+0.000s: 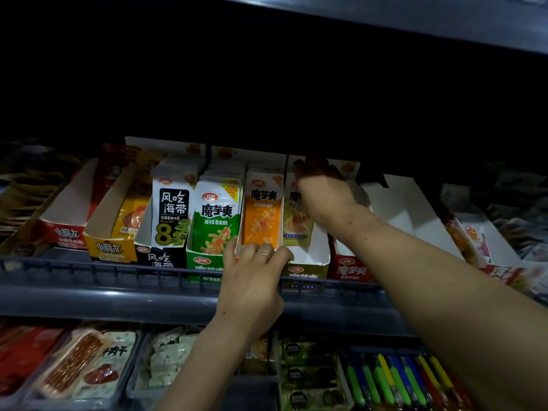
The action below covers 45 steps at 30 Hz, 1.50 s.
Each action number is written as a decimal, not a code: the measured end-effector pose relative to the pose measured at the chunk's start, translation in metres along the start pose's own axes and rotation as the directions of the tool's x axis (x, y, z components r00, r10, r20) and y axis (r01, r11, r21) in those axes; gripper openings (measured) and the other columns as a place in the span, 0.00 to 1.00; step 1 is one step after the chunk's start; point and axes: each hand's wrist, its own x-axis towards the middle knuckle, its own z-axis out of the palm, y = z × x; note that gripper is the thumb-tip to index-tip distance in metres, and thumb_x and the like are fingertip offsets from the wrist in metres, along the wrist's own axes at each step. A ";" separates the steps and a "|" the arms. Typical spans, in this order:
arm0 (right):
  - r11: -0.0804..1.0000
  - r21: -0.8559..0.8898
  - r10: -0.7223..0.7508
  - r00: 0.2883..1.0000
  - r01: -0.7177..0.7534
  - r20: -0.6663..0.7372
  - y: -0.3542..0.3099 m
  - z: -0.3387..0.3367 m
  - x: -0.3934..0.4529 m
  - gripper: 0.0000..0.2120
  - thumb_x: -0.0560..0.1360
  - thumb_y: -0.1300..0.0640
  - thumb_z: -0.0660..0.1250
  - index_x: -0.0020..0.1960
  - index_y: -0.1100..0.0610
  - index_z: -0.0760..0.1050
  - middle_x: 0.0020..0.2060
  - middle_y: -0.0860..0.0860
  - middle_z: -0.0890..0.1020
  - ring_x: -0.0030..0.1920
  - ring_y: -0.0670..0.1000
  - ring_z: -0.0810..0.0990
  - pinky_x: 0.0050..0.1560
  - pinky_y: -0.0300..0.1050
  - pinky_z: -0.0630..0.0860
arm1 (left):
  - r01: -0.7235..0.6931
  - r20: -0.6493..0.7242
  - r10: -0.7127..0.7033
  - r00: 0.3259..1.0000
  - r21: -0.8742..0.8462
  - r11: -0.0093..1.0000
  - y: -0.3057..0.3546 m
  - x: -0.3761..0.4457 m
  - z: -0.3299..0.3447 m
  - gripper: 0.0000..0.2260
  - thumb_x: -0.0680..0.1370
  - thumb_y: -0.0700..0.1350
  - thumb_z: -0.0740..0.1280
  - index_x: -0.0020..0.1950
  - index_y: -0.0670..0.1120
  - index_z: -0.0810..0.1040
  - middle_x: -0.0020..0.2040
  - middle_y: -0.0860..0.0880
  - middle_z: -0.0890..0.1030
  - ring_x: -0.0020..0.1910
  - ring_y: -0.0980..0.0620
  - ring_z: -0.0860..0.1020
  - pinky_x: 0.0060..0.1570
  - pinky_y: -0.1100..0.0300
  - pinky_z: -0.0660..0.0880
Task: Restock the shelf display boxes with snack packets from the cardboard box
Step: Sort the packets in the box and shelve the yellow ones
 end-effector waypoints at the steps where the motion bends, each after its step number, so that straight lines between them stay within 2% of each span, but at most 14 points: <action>1: 1.000 -0.013 -0.013 1.000 0.013 -0.022 -0.001 0.000 -0.003 0.35 0.72 0.66 0.69 0.74 0.58 0.59 0.70 0.60 0.63 0.65 0.63 0.69 0.56 0.53 0.73 | -0.002 0.015 0.001 1.000 0.005 1.000 0.000 0.000 -0.001 0.23 0.65 0.39 0.65 0.58 0.54 0.72 0.51 0.54 0.77 0.56 0.47 0.72 0.69 0.45 0.46; 3: 0.998 -0.040 -0.041 0.998 0.039 -0.056 -0.003 0.000 -0.007 0.32 0.72 0.65 0.69 0.73 0.59 0.61 0.68 0.59 0.66 0.66 0.61 0.69 0.56 0.52 0.74 | -0.007 0.026 0.007 1.000 0.005 1.000 -0.001 0.000 -0.001 0.23 0.66 0.40 0.65 0.59 0.54 0.72 0.52 0.54 0.77 0.57 0.48 0.71 0.69 0.45 0.46; 7: 0.999 0.019 -0.049 0.996 0.051 -0.080 -0.001 -0.001 -0.013 0.25 0.75 0.65 0.66 0.70 0.59 0.65 0.59 0.58 0.74 0.56 0.60 0.77 0.42 0.49 0.69 | -0.020 0.000 0.020 1.000 -0.006 1.000 -0.004 -0.001 0.000 0.23 0.63 0.41 0.63 0.57 0.53 0.74 0.50 0.53 0.78 0.55 0.46 0.73 0.68 0.45 0.48; 12: 0.984 0.140 -0.089 0.986 0.109 -0.138 0.005 -0.017 -0.030 0.23 0.74 0.65 0.67 0.69 0.57 0.68 0.61 0.57 0.74 0.60 0.60 0.74 0.49 0.51 0.71 | -0.048 0.083 0.048 0.995 0.006 0.999 -0.001 -0.005 -0.016 0.31 0.67 0.40 0.67 0.70 0.56 0.67 0.61 0.52 0.75 0.68 0.45 0.65 0.73 0.42 0.41; 15: 0.946 0.310 -0.102 0.995 0.095 0.006 0.007 -0.028 -0.048 0.17 0.74 0.60 0.68 0.62 0.55 0.73 0.54 0.54 0.76 0.57 0.58 0.76 0.50 0.50 0.74 | -0.091 0.019 0.091 0.996 0.010 0.996 -0.003 -0.008 -0.035 0.34 0.67 0.41 0.69 0.72 0.57 0.65 0.66 0.52 0.75 0.73 0.45 0.60 0.73 0.39 0.38; 17: 0.911 0.400 -0.149 0.985 0.102 0.089 0.006 -0.038 -0.066 0.09 0.75 0.60 0.67 0.54 0.54 0.76 0.48 0.53 0.78 0.50 0.56 0.78 0.47 0.50 0.78 | -0.123 -0.076 0.120 0.990 -0.030 0.992 -0.003 -0.013 -0.049 0.31 0.68 0.42 0.70 0.70 0.55 0.68 0.62 0.53 0.78 0.69 0.47 0.66 0.73 0.43 0.45; 20: 0.858 0.500 -0.203 0.971 0.115 0.126 0.003 -0.041 -0.107 0.04 0.75 0.58 0.68 0.49 0.52 0.77 0.44 0.50 0.80 0.45 0.51 0.79 0.48 0.48 0.79 | -0.188 -0.167 0.150 0.974 -0.237 0.953 0.003 -0.041 -0.058 0.18 0.71 0.42 0.67 0.61 0.50 0.77 0.53 0.53 0.81 0.56 0.51 0.76 0.63 0.53 0.66; 24: 0.721 0.692 -0.169 0.964 -0.020 0.204 -0.007 -0.022 -0.177 0.03 0.74 0.56 0.71 0.46 0.49 0.78 0.41 0.44 0.81 0.42 0.43 0.79 0.45 0.41 0.78 | -0.084 0.116 0.148 0.982 -0.435 0.896 0.002 -0.103 -0.030 0.10 0.73 0.47 0.67 0.53 0.55 0.79 0.48 0.59 0.81 0.47 0.59 0.79 0.48 0.59 0.77; 27: 0.677 0.723 -0.178 0.923 -0.137 0.341 -0.023 0.015 -0.228 0.03 0.74 0.57 0.71 0.46 0.51 0.79 0.39 0.44 0.80 0.42 0.43 0.79 0.46 0.40 0.77 | -0.005 0.453 0.148 0.879 -0.302 0.953 -0.003 -0.140 -0.004 0.09 0.73 0.50 0.65 0.52 0.56 0.78 0.46 0.55 0.83 0.45 0.53 0.80 0.42 0.55 0.78; 30: 0.686 0.696 -0.208 0.860 -0.212 0.467 -0.046 0.055 -0.280 0.04 0.74 0.56 0.71 0.46 0.49 0.77 0.38 0.42 0.79 0.42 0.43 0.79 0.42 0.38 0.76 | 0.054 0.623 0.084 0.778 -0.199 0.979 -0.006 -0.171 0.023 0.08 0.74 0.49 0.66 0.53 0.56 0.78 0.48 0.52 0.82 0.46 0.50 0.80 0.43 0.53 0.78; 32: 0.716 0.658 -0.248 0.796 -0.233 0.552 -0.061 0.080 -0.310 0.03 0.75 0.56 0.70 0.47 0.50 0.76 0.38 0.43 0.79 0.42 0.44 0.79 0.39 0.37 0.73 | 0.104 0.684 0.049 0.728 -0.181 0.978 -0.008 -0.197 0.045 0.09 0.74 0.48 0.67 0.53 0.56 0.78 0.50 0.53 0.82 0.49 0.51 0.80 0.45 0.51 0.78; 36: 0.767 0.597 -0.319 0.668 -0.233 0.672 -0.086 0.117 -0.350 0.03 0.75 0.59 0.67 0.47 0.53 0.76 0.43 0.50 0.81 0.45 0.51 0.79 0.45 0.48 0.79 | 0.257 0.789 -0.064 0.610 -0.121 0.959 -0.014 -0.253 0.084 0.10 0.73 0.43 0.65 0.52 0.52 0.81 0.52 0.50 0.83 0.55 0.49 0.79 0.56 0.54 0.73; 40: 0.785 0.562 -0.347 0.565 -0.262 0.748 -0.106 0.146 -0.381 0.05 0.75 0.59 0.67 0.50 0.55 0.77 0.48 0.54 0.80 0.49 0.55 0.78 0.49 0.54 0.78 | 0.397 0.869 -0.209 0.448 0.016 0.918 -0.030 -0.311 0.132 0.11 0.74 0.46 0.66 0.55 0.51 0.80 0.55 0.46 0.82 0.55 0.44 0.79 0.51 0.58 0.74; 45: 0.792 0.533 -0.349 0.496 -0.297 0.795 -0.117 0.171 -0.404 0.04 0.76 0.58 0.65 0.50 0.57 0.75 0.46 0.56 0.78 0.46 0.59 0.78 0.48 0.59 0.78 | 0.602 0.858 -0.321 0.402 0.017 0.799 -0.035 -0.365 0.180 0.11 0.77 0.49 0.66 0.57 0.48 0.81 0.54 0.42 0.83 0.53 0.43 0.80 0.50 0.60 0.74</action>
